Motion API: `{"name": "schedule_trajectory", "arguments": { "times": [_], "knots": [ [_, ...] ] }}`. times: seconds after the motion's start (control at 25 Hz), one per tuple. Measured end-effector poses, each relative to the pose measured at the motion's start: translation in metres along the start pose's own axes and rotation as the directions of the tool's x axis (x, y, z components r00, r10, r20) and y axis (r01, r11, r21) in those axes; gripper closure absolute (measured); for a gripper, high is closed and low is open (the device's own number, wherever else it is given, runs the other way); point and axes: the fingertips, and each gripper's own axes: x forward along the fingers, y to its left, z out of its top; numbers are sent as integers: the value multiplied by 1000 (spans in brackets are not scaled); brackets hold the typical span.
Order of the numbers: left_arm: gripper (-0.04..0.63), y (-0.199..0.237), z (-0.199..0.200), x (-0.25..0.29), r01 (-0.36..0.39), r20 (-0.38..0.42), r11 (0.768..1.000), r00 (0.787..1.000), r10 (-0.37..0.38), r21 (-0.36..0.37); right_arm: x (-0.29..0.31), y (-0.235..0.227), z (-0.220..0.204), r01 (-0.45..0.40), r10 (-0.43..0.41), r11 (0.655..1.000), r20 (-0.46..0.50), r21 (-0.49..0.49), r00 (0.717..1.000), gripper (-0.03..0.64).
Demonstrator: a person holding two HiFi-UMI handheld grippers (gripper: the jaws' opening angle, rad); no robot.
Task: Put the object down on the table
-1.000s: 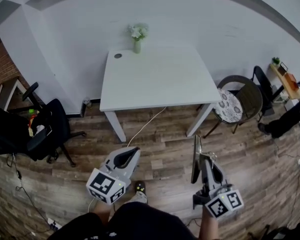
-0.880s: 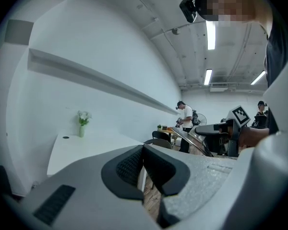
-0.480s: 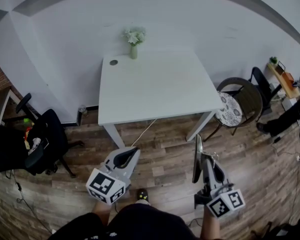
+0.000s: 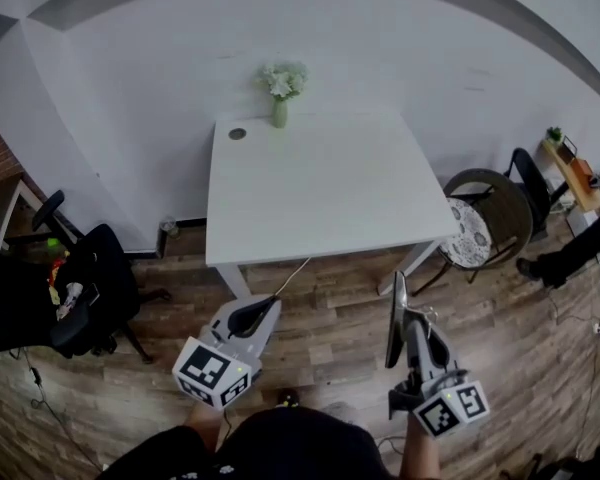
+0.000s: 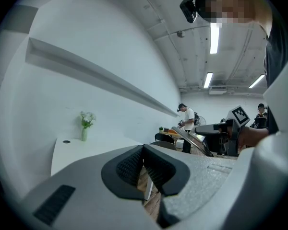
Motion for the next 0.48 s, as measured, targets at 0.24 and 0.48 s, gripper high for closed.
{"name": "schedule_trajectory", "arguments": {
  "times": [0.24,0.48],
  "knots": [
    [597,20,-3,5,-30,0,1000,1000,30,-10,26,-2,-1,-21,21,1000,-14,-2,1000,609],
    [597,46,1,25,-78,14,997,997,77,1,69,-21,3,-65,65,998,-20,2,998,609]
  ]
}}
